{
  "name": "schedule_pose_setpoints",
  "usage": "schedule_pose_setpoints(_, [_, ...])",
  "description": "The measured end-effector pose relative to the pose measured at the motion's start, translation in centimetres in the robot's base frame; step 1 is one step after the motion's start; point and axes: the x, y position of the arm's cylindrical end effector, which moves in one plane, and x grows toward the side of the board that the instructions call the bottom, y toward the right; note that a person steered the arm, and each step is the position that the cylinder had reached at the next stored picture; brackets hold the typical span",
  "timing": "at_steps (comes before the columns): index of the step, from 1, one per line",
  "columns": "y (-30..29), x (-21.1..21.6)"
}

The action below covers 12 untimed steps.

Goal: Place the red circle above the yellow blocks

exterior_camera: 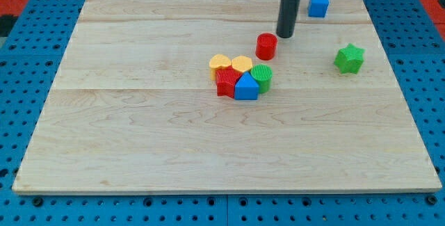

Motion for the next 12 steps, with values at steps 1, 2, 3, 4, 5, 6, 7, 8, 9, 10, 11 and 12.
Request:
schedule_pose_setpoints(1, [0.5, 1.2])
schedule_pose_setpoints(2, [-1.8, 2.6])
schedule_pose_setpoints(3, [-4.2, 3.4])
schedule_pose_setpoints(4, [-6.0, 3.6])
schedule_pose_setpoints(5, [-6.7, 3.6])
schedule_pose_setpoints(6, [-6.2, 2.4])
schedule_pose_setpoints(7, [-9.9, 2.1])
schedule_pose_setpoints(8, [-10.4, 2.1])
schedule_pose_setpoints(9, [-9.3, 2.1])
schedule_pose_setpoints(10, [-7.9, 2.4])
schedule_pose_setpoints(11, [-7.6, 1.4])
schedule_pose_setpoints(12, [-4.5, -4.6])
